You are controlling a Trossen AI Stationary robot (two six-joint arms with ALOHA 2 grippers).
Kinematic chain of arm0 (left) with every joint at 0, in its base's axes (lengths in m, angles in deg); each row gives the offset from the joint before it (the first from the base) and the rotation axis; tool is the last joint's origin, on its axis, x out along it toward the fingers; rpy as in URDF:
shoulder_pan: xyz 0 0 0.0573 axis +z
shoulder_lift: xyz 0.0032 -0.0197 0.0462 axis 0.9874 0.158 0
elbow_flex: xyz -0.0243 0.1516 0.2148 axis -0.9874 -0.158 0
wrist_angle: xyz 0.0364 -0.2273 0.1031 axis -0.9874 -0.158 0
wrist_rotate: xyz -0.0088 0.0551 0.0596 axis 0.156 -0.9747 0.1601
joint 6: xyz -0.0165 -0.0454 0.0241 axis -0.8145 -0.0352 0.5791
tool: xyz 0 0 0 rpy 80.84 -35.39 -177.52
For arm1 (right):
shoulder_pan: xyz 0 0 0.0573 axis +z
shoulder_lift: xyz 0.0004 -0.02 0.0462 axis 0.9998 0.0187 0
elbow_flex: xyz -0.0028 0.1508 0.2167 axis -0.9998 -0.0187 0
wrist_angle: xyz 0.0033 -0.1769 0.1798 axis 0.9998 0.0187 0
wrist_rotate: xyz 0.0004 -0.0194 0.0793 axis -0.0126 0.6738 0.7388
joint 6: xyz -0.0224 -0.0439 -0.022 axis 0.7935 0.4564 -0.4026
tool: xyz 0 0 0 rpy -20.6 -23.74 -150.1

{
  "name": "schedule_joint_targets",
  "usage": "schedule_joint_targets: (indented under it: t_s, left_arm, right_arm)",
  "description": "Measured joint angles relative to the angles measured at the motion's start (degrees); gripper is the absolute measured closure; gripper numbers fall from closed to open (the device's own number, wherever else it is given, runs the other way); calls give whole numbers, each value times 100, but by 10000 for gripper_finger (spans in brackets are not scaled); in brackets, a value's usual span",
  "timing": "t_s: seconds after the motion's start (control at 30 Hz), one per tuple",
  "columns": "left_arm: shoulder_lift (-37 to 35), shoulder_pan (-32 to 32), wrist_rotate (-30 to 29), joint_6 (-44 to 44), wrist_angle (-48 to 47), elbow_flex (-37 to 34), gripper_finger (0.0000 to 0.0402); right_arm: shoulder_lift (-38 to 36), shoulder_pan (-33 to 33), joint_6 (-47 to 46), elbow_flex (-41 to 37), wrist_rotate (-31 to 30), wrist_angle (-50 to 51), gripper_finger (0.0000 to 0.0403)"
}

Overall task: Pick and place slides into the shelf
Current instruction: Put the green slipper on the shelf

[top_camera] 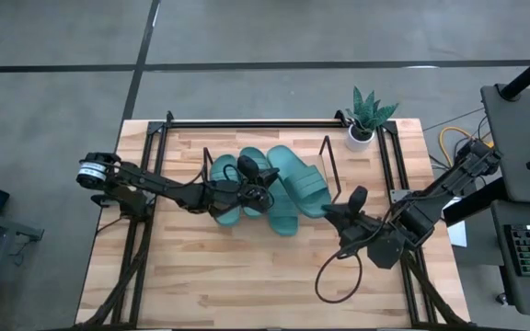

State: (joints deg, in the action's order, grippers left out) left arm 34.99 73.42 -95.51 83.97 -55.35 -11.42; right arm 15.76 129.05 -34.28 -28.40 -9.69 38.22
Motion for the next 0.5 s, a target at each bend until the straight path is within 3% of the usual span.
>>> schedule_joint_targets:
  t_s: [0.1,0.27,0.5]
  left_arm:
    - [0,4,47,-4,11,0,371]
    - [0,2,55,-280,15,0,365]
    - [-190,54,-99,-1014,-59,-7,240]
  right_arm:
    - [0,0,0,-4,22,11,374]
    - [0,0,-202,-4,10,2,375]
    - [11,0,-464,-34,-392,31,375]
